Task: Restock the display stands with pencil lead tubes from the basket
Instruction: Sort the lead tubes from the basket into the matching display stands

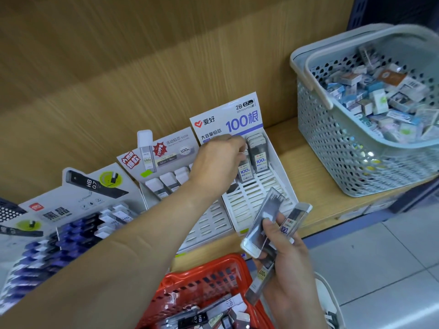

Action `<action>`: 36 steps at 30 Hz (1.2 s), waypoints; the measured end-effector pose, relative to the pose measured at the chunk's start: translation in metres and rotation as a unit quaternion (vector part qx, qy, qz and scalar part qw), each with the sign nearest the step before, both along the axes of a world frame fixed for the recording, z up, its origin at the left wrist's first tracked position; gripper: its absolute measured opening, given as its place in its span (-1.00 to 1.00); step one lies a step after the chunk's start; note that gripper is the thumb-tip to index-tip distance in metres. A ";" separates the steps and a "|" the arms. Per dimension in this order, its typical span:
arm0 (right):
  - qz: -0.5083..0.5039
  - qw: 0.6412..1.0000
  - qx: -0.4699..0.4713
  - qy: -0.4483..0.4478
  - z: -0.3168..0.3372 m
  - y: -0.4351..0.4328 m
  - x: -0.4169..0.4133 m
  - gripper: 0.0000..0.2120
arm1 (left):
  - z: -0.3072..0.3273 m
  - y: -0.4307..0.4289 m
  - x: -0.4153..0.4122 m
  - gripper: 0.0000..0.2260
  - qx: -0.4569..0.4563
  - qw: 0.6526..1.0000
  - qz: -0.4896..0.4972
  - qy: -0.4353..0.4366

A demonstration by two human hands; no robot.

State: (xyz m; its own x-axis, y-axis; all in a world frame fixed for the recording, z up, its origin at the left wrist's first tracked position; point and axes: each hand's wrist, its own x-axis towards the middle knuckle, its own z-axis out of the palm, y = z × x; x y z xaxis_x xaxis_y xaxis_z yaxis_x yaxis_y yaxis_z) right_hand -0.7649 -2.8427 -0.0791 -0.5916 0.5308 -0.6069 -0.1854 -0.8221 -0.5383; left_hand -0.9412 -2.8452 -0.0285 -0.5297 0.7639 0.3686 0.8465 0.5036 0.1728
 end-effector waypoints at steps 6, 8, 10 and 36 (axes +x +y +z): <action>-0.004 1.000 -0.018 0.019 0.006 -0.001 -0.001 -0.76 | -0.005 -0.002 -0.008 -0.93 0.005 0.998 -0.012 0.054; -0.006 0.999 -0.026 0.035 0.010 -0.002 -0.002 -0.77 | 0.000 -0.011 0.003 -0.88 0.032 0.999 -0.002 -0.013; -0.015 0.998 -0.032 0.053 0.013 -0.002 -0.004 -0.77 | 0.010 -0.027 0.027 -0.83 0.030 0.985 0.033 -0.167; -0.006 0.997 0.082 0.002 0.010 -0.009 -0.010 -0.94 | 0.027 -0.100 0.069 -0.84 0.221 0.845 0.147 -0.464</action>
